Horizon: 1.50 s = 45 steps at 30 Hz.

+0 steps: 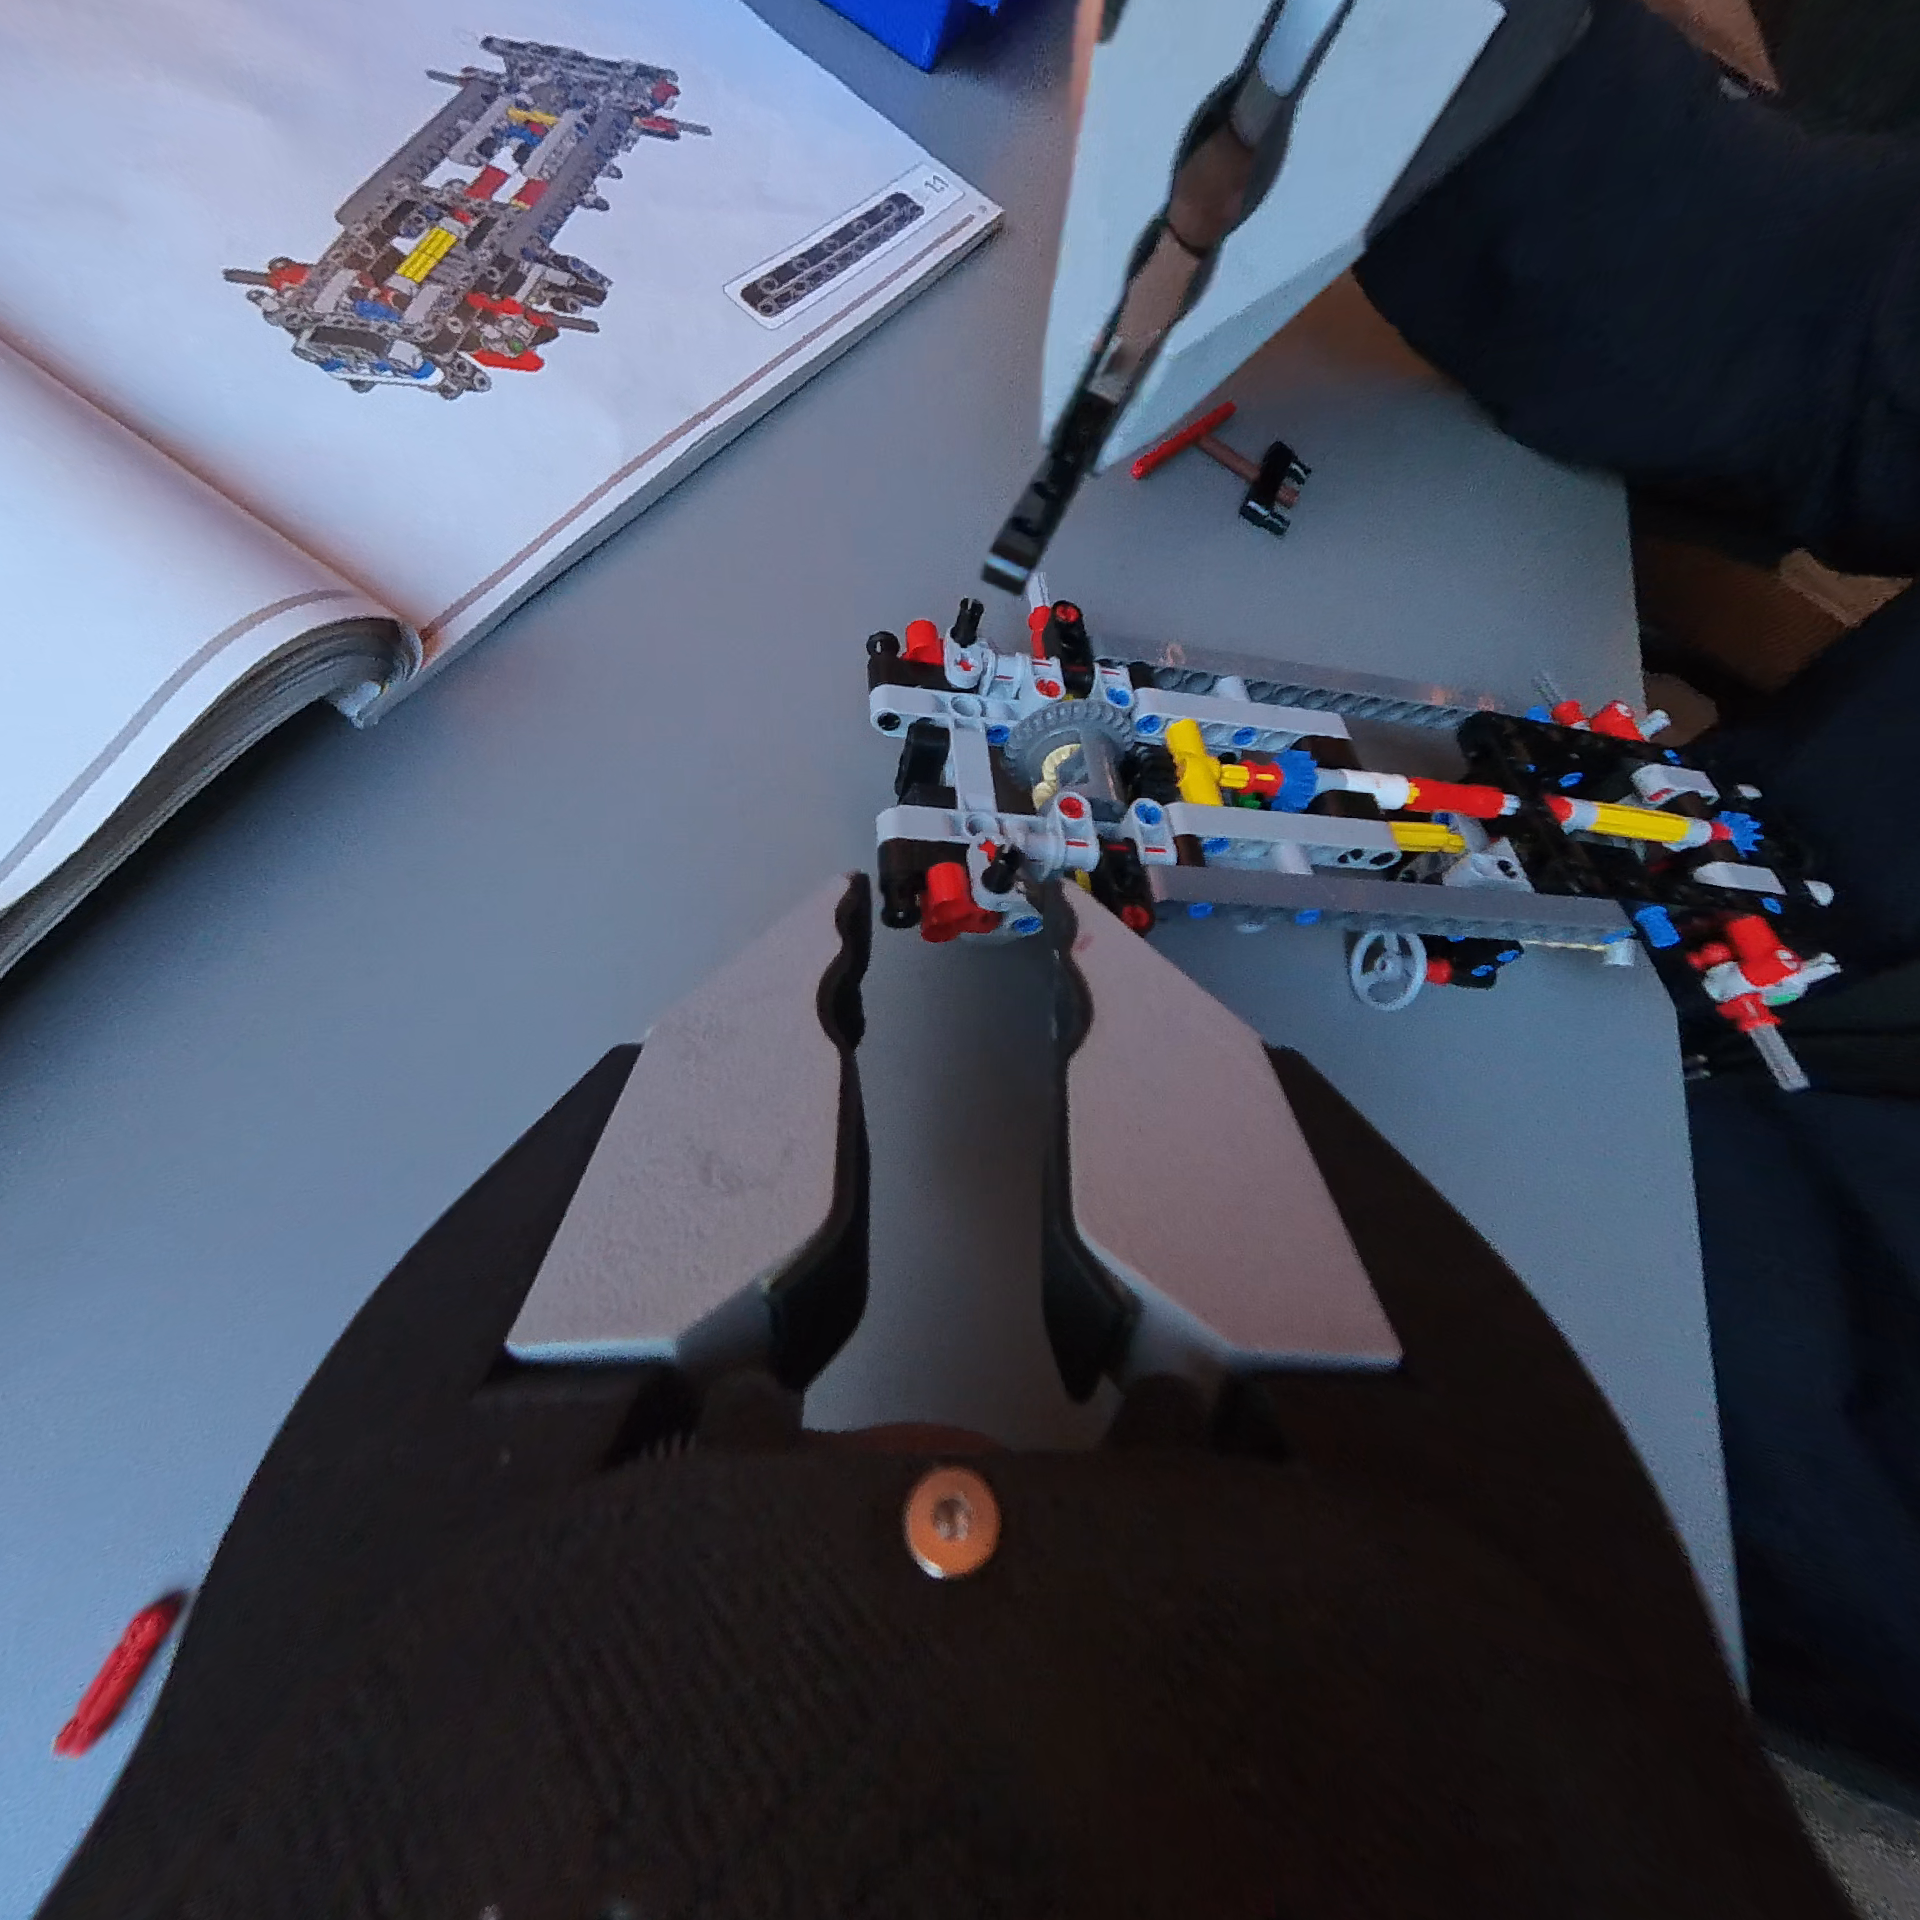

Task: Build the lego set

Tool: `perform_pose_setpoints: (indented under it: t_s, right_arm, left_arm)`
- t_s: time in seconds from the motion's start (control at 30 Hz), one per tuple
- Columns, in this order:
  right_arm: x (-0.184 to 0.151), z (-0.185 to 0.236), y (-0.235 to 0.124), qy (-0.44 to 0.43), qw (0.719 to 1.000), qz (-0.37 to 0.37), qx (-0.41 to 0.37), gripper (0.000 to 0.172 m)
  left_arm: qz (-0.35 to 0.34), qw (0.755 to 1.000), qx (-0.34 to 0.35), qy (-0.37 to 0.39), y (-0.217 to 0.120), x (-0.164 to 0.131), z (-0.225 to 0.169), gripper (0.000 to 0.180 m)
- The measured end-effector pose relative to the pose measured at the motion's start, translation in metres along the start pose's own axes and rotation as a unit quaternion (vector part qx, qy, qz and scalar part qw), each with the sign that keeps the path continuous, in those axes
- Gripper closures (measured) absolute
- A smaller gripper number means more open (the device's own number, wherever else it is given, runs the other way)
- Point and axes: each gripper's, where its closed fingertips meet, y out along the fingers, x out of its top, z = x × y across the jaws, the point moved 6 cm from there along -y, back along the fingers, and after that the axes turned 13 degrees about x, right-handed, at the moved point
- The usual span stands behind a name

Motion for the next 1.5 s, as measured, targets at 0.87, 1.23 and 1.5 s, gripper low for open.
perform_pose_setpoints:
  t_s: [0.87, 1.23, 1.5]
  right_arm:
    - [-0.015, 0.065, -0.031, 0.058, 0.998, -0.018, -0.016, 0.167]
    - [-0.018, 0.063, -0.011, 0.049, 0.998, 0.038, 0.013, 0.167]
    - [-0.012, 0.057, -0.011, 0.044, 0.998, 0.036, 0.011, 0.167]
  left_arm:
    - [-0.034, 0.992, -0.101, 0.072, 0.047, 0.018, -0.06, 0.147]
    - [-0.041, 0.983, -0.159, 0.08, 0.048, 0.024, -0.06, 0.149]
    - [-0.081, 0.98, -0.141, 0.116, 0.04, 0.031, -0.064, 0.158]
